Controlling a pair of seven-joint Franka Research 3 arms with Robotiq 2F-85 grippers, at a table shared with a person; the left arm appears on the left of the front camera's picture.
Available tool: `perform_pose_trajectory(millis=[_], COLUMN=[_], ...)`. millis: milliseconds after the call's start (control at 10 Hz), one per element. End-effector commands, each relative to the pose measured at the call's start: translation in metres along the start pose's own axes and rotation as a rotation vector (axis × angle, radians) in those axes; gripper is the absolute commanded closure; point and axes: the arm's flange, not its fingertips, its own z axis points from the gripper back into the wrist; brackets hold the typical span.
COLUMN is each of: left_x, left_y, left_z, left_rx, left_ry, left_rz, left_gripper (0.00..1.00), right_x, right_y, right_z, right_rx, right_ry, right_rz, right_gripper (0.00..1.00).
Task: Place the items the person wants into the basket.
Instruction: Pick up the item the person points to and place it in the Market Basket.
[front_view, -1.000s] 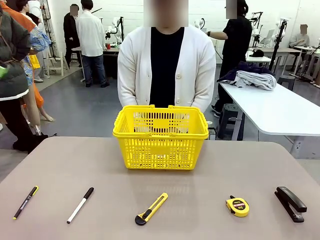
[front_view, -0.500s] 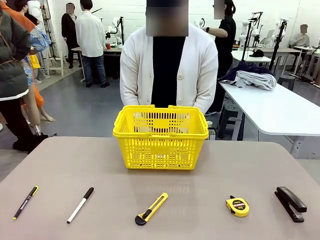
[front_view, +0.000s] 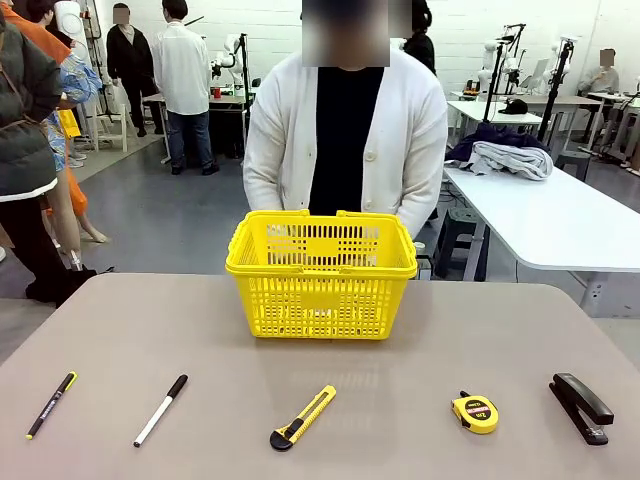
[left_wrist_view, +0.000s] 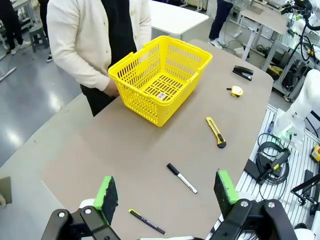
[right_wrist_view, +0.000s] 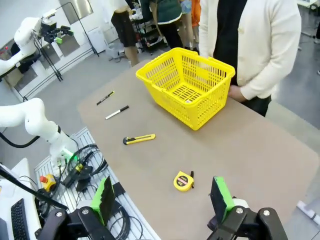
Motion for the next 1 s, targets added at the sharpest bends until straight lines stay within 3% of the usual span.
perform_pose_trajectory(millis=[0,900], left_x=[0.0002,0.0002], left_y=[0.0004,0.0004], left_z=[-0.0001,-0.0001], left_rx=[-0.005,-0.005], left_ry=[-0.003,-0.003], left_rz=[-0.018,-0.018], left_gripper=[0.00,0.00], right_x=[0.0019,0.0019], right_y=[-0.0005,-0.0005], right_z=[-0.0009,-0.0009], right_rx=[0.011,0.011], right_ry=[-0.006,-0.006], right_rz=[0.015,0.015], right_gripper=[0.00,0.00])
